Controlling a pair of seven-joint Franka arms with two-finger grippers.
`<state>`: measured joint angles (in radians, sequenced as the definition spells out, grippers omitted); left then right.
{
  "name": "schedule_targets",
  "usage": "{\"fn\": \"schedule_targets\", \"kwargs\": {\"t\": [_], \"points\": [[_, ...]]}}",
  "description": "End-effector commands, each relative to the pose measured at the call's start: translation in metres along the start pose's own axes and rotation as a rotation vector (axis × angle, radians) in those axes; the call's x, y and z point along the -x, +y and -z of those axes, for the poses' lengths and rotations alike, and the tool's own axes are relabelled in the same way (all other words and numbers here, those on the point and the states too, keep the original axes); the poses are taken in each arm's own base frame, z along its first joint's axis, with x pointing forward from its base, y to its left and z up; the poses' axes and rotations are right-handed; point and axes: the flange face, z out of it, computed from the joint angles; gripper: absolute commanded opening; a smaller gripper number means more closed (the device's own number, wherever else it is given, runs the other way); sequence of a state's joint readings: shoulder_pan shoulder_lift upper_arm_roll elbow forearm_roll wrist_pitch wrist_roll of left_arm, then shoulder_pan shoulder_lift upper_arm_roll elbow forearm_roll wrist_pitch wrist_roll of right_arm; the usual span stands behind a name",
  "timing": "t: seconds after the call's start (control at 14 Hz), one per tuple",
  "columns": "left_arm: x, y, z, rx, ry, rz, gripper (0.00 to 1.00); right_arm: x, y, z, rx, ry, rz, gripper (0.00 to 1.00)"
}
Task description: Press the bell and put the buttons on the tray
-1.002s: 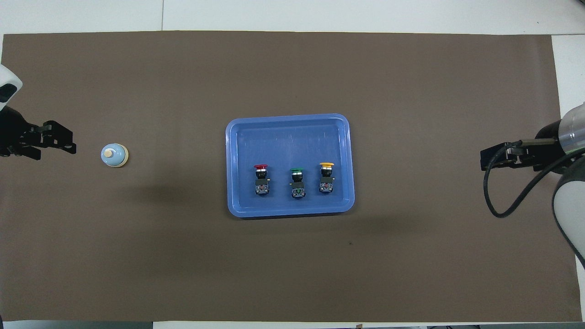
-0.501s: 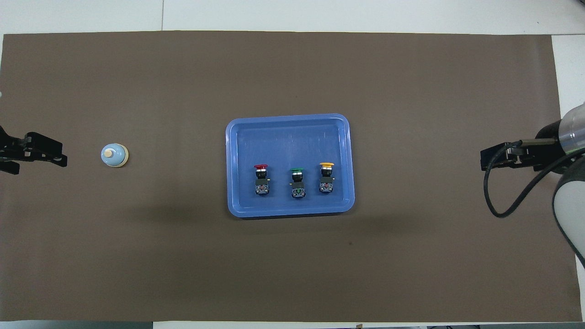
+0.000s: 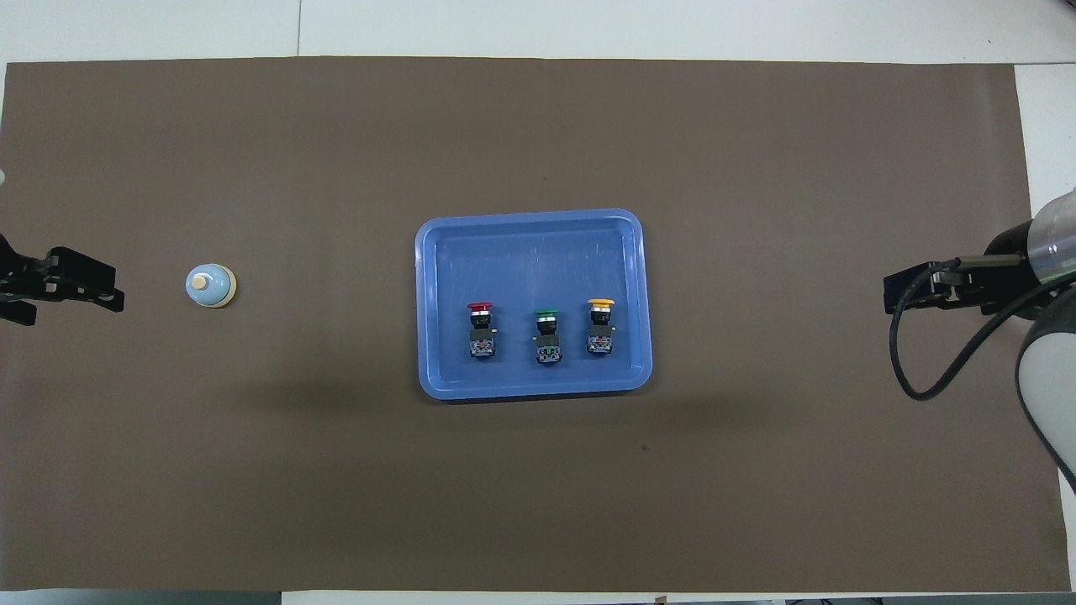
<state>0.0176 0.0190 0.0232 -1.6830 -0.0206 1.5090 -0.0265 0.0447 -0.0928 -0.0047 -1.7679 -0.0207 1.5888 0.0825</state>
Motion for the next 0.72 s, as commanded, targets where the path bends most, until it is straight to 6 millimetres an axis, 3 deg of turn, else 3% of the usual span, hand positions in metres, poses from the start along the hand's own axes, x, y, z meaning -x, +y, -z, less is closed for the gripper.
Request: {"fn": "schedule_targets", "kwargs": {"t": [0.0, 0.64], "points": [[0.005, 0.002, 0.008, 0.002, 0.009, -0.008, 1.00, 0.006, 0.003, 0.000, 0.008, 0.001, -0.008, 1.00], [0.006, 0.006, 0.019, -0.016, 0.029, -0.019, 1.00, 0.006, 0.003, 0.000, 0.008, 0.001, -0.008, 1.00]]}}
